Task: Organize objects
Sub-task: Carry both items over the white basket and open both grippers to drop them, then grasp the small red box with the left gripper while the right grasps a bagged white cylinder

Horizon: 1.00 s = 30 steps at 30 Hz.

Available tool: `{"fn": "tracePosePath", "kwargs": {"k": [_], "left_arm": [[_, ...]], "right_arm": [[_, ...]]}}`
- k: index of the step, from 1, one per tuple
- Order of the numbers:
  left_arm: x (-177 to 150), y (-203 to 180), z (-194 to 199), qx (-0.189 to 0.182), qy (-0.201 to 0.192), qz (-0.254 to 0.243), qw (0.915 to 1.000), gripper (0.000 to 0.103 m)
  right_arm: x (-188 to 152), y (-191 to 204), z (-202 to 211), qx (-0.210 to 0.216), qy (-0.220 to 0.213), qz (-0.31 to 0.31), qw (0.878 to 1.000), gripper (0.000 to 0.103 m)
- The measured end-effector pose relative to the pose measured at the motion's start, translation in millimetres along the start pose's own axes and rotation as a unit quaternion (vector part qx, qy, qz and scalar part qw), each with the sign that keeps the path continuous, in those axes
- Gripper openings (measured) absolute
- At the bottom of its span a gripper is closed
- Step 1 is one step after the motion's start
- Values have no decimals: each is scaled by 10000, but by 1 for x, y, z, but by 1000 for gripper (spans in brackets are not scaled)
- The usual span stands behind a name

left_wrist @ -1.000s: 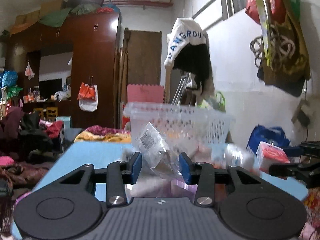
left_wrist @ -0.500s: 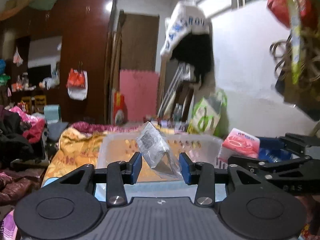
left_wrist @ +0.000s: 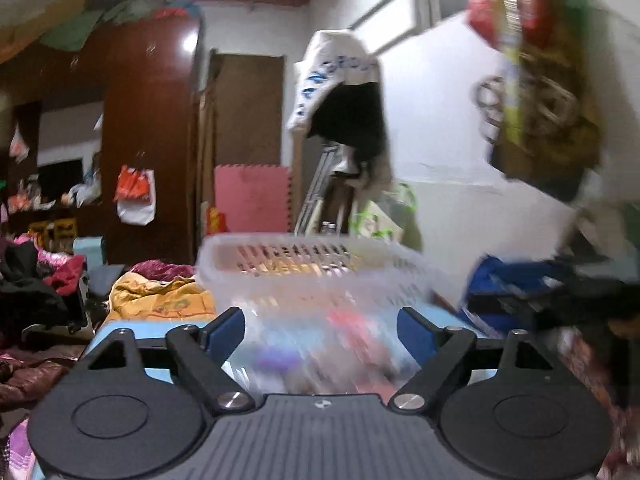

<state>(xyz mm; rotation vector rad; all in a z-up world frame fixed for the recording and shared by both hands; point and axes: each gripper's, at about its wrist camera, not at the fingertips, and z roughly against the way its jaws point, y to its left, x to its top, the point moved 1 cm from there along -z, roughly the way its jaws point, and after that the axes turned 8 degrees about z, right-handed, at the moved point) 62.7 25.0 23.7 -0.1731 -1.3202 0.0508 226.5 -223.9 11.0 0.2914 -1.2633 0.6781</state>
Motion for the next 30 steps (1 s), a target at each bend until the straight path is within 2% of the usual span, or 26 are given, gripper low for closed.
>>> {"fn": "tracePosePath", "kwargs": {"k": [3,7,12,15,16,17,20,24,30], "left_arm": [[-38,-26,15,-112,125,-425,9990,87],[-59,-48,5,-29,368,-828,9959,87],[-60,-37,-9,96,404,-508,9978,87],[-63,-36,-19,-19,508,-427,9978,74],[-65,-35,-21,-92,572,-394,9975,62],[-66,-35,-24,-173,616,-347,9973,54],[-68,-35,-25,-196,565,-327,9977,46],[-66,-30,-23,-331,482,-184,9981,37],[-64,-27,-19,-453,352,-116,9983,31]], "right_arm": [[-20,1,4,33,4,-250,9997,103],[-29,-2,3,212,-102,-524,9983,103],[-23,-1,-5,198,-59,-449,9988,103],[-21,4,-13,297,26,-377,9988,103],[-22,5,-18,317,90,-363,9988,101],[-22,6,-23,343,171,-357,9986,99],[-29,9,-35,504,378,-422,9971,87],[-36,9,-36,575,445,-564,9958,58],[-36,14,-17,479,217,-407,9978,57]]}}
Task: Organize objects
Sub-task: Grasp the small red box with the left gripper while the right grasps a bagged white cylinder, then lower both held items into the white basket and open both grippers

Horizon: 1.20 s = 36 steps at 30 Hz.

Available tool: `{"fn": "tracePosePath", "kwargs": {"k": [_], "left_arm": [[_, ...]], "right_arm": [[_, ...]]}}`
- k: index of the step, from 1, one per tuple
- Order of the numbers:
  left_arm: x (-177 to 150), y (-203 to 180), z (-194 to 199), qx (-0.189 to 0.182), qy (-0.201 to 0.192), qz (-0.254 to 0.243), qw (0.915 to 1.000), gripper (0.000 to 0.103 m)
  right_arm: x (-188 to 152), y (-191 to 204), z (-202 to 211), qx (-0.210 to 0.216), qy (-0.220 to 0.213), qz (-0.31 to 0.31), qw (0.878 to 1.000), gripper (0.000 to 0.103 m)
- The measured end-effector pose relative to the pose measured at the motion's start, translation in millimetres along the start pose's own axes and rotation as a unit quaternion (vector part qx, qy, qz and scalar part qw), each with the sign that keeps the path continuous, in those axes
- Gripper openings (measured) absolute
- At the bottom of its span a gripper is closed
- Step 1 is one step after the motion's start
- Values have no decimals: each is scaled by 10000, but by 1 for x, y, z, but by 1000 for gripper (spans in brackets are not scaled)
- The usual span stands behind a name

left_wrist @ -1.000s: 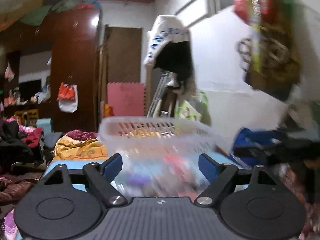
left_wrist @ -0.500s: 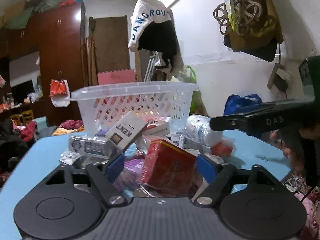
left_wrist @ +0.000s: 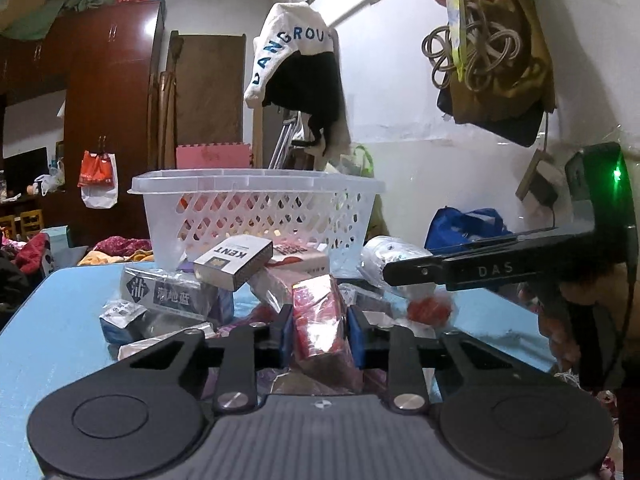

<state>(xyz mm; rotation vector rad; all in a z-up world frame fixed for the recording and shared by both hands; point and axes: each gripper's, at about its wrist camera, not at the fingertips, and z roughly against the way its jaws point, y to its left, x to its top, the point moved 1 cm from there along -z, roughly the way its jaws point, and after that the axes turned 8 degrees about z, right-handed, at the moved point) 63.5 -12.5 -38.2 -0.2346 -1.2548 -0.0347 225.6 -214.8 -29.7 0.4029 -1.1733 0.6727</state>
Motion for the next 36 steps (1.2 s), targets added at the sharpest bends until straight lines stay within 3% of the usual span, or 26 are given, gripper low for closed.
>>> {"fn": "tracePosePath", "kwargs": {"k": [17,36], "left_arm": [[21,32,10,-330,-185,600,9975,29],[56,44,25,-396,-677,880,9930,29]], "right_arm": [[8,1,4,20,-148,9,9999,57],[30,11,20,14,-456,369,9983,57]]}}
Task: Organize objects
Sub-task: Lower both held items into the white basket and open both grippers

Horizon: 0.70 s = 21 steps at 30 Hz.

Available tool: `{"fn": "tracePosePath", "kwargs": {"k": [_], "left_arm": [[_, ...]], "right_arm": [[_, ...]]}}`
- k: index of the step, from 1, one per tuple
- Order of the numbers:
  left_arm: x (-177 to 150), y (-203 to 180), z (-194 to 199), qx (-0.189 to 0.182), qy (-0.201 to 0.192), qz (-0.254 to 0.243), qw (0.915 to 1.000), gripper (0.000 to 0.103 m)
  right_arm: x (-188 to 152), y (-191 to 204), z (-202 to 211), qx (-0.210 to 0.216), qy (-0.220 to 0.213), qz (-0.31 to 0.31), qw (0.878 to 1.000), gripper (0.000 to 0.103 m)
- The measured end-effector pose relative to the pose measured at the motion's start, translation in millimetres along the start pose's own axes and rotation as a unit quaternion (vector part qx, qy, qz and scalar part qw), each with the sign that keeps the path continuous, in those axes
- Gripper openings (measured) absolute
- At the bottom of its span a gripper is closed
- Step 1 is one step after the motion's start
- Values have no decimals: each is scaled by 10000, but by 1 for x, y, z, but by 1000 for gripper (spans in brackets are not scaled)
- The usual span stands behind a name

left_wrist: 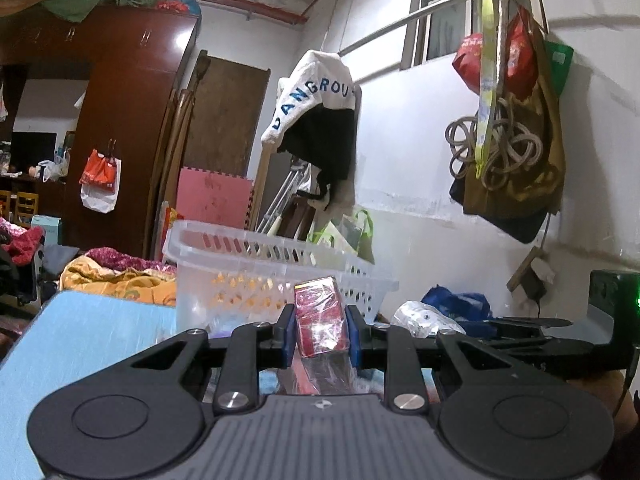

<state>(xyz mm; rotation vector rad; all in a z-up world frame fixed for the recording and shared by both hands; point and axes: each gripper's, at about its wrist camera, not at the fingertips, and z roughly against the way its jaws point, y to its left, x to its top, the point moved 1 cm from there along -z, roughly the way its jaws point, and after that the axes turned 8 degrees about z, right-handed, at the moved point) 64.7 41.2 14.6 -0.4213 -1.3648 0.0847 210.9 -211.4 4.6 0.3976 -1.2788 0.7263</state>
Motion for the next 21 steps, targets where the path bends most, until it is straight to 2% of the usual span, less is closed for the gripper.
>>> {"fn": "tracePosePath", "kwargs": {"k": [5,11,13,16,21], "left_arm": [[26,-8,-9,-40,-139,-21,9999,29],[72,-15,-47,198,-210,-91,9995,29],[86,-12,-69,315,-106,-34,9994,29],[98,0,-101,591,61,12,9982,29],[98,30,-150,997,483,197,9936,29]], "right_arm": [[22,2,0,-43,-233,242,9994,57],[58,6,-21,-297,-384,715,9963,57],[68,5,-35,-309,-437,835,9951,57],[77,-3,-60,-587,-410,908,9933,57],[73,-17,-95,-481,-144,770,9958,57]]}}
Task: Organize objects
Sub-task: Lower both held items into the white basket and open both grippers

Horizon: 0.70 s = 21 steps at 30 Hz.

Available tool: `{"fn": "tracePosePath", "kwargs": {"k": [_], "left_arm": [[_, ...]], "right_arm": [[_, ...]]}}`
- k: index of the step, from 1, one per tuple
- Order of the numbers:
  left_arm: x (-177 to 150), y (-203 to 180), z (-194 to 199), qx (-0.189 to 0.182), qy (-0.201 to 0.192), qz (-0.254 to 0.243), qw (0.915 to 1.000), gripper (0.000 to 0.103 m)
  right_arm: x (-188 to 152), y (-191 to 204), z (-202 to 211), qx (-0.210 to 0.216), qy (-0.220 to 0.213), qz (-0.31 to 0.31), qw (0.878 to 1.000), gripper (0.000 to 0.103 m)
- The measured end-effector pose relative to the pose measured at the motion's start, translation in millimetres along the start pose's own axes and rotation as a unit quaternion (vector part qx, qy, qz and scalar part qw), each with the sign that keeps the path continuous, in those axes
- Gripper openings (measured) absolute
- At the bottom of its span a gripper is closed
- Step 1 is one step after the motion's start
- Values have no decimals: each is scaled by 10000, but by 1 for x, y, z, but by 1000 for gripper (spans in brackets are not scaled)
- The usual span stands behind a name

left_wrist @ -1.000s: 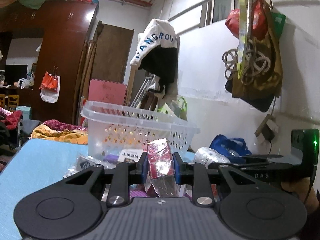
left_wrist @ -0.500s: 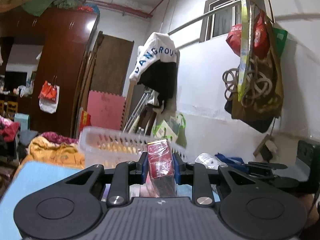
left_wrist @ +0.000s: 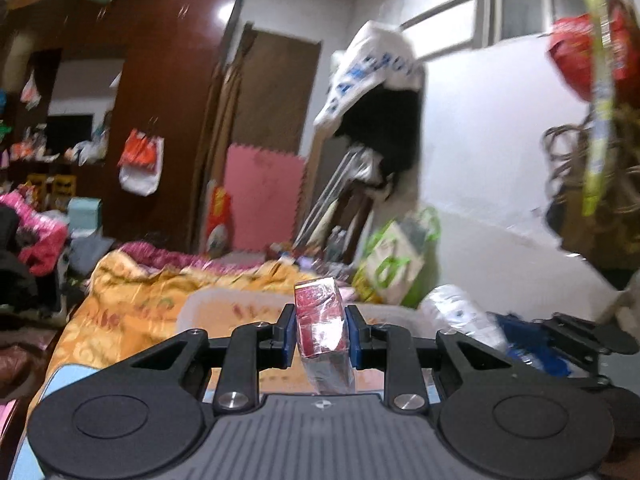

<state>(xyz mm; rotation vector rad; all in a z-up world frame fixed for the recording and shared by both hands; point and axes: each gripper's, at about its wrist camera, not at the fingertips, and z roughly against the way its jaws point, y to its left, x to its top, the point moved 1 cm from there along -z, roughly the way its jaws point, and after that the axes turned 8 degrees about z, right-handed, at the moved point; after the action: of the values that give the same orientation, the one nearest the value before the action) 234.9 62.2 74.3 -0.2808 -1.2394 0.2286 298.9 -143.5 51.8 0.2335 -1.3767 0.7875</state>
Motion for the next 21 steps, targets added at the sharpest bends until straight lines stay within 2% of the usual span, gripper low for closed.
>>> {"fn": "tracePosePath", "kwargs": {"k": [2,3,5,6,7,9,13,14,17,19,21], "left_arm": [[-2,6,-9,-7,77,50,10000,29],[-3,8,-12,-54,67,35,10000,34],[-4,10,-14,-124,8,-8,9999,72],[-5,11,-13,-89,-29,-17,10000,74],[-5,12,-11,-41,-68,-35,10000,74],[-7,13,1,-63,-125,-84,9999,74],[-24,15,55,-285,-429,-365,9980,75],[-32,14,69,-246,-488,-435,9976,76],[-66,14,115,-278,-602,-596,9960,83],[-98,12,137,-312,-541,-656,9959,83],[-134,5,150,-337,-337,-937,9945,83]], "right_arm": [[-4,1,-4,16,-31,-28,10000,57],[-5,3,-3,41,-63,-19,10000,59],[-5,6,-1,-40,-18,-21,10000,85],[-5,8,4,-166,-84,-8,9998,97],[-5,9,13,-297,-230,22,9993,97],[-4,10,30,-213,-268,7,9994,101],[-12,12,72,-141,-263,20,9996,103],[-17,14,84,-113,-235,75,9996,103],[-34,13,110,-45,-187,-17,9998,103],[-49,9,116,39,25,-345,9994,103],[-70,8,117,105,302,-687,9971,103]]}}
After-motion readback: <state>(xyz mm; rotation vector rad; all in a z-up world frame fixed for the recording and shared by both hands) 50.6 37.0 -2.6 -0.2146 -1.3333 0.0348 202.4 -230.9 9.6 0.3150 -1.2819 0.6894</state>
